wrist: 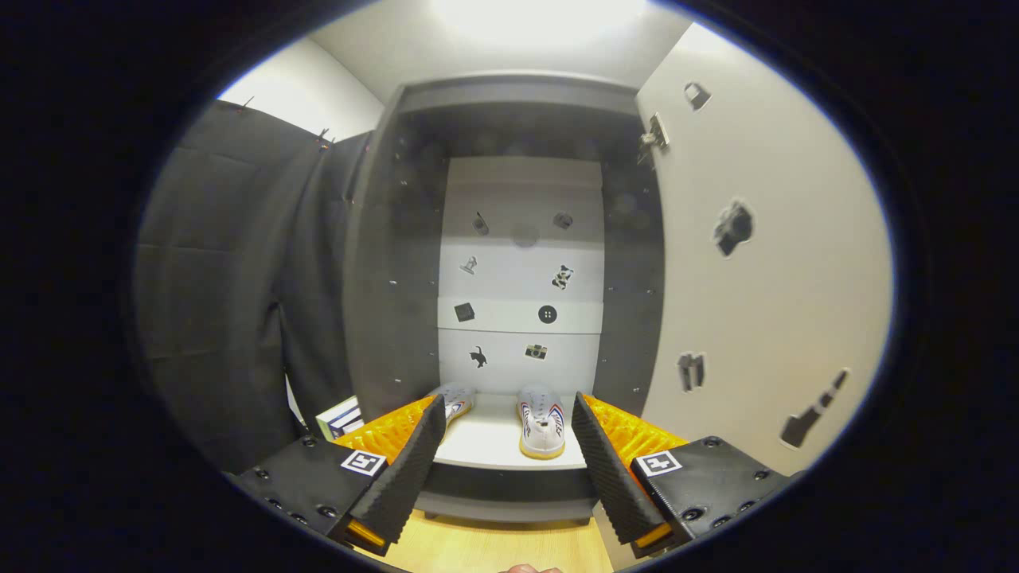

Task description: Open the shoe cabinet door, grab the shoes and put them into the shoe cabinet, then close the shoe cabinet door.

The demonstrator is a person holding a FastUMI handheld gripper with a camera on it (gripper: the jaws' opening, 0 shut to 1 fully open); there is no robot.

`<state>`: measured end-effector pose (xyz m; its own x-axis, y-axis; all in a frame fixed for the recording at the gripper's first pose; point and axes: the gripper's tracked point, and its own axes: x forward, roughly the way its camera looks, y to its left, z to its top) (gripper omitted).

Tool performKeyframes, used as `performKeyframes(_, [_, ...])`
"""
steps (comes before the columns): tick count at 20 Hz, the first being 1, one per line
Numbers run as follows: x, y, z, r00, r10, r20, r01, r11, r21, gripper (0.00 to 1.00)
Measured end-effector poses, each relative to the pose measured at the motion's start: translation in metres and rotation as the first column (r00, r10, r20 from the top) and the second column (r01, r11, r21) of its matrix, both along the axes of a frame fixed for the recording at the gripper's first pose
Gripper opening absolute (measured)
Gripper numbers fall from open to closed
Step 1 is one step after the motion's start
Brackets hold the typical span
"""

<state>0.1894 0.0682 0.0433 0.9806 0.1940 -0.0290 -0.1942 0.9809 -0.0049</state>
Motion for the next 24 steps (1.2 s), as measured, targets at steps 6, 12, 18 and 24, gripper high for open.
performKeyframes(6, [-0.127, -0.04, -0.006, 1.0, -0.013, 0.02, 0.012, 0.999, 0.046, 0.98])
performKeyframes(12, [-0.202, -0.129, -0.025, 0.991, -0.121, -0.052, 0.125, 0.988, 0.086, 0.98])
performKeyframes(18, [-0.209, -0.198, -0.035, 0.976, -0.199, -0.085, 0.206, 0.975, 0.087, 0.98])
performKeyframes(24, [-0.182, -0.276, -0.039, 0.974, -0.195, -0.118, 0.209, 0.972, 0.111, 0.98])
